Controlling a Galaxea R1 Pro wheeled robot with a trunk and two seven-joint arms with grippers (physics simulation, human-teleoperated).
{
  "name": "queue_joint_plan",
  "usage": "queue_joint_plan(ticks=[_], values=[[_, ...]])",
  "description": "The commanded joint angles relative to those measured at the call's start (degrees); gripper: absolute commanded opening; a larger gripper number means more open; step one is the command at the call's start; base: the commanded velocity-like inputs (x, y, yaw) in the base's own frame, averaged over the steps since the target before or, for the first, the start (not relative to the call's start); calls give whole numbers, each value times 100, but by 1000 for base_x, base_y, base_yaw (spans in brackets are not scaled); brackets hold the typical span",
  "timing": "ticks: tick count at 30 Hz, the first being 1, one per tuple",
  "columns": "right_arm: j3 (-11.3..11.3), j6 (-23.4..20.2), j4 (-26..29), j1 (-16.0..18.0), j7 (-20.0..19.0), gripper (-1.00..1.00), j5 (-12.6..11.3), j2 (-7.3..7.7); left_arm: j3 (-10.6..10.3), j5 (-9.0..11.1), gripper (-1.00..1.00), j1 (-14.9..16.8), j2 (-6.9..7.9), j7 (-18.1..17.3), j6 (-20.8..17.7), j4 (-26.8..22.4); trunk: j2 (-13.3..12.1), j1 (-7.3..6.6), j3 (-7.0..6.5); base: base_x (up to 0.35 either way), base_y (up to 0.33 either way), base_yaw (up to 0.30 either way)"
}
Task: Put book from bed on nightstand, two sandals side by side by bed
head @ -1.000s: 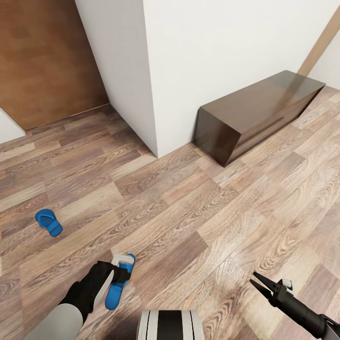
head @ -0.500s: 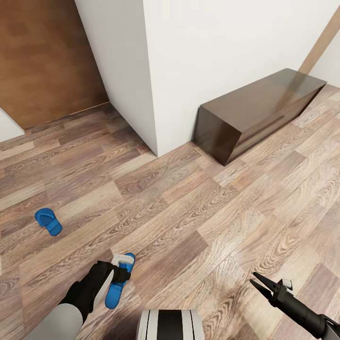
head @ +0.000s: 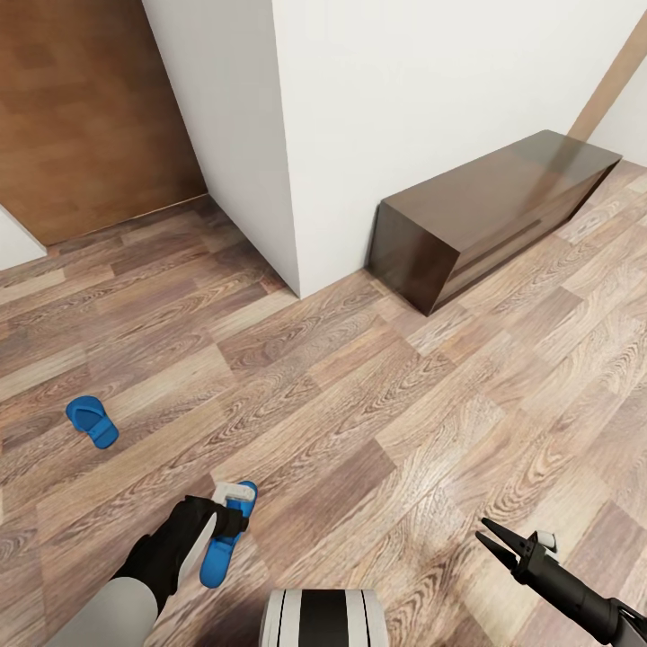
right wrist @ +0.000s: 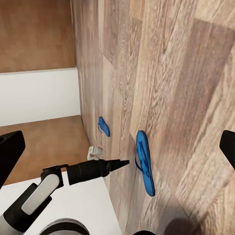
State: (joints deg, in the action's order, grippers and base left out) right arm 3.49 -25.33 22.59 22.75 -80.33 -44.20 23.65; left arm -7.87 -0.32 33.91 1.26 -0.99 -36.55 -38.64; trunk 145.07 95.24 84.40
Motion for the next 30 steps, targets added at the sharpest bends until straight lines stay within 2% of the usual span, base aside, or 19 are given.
queue_joint_plan(ticks=[1, 12, 30], values=[[3, -60, 0, 1, -14, 100, -14, 0, -22, -5, 100, 1, 6, -3, -25, -11, 1, -1, 4, 0, 0, 0], [2, -60, 0, 1, -13, 100, -18, 0, 2, 25, 100, 1, -2, 179, 10, -24, 1, -1, 4, 0, 0, 0], [2, -60, 0, 1, -14, 100, -18, 0, 5, 44, 100, 1, -2, 212, 16, -29, 1, -1, 4, 0, 0, 0]])
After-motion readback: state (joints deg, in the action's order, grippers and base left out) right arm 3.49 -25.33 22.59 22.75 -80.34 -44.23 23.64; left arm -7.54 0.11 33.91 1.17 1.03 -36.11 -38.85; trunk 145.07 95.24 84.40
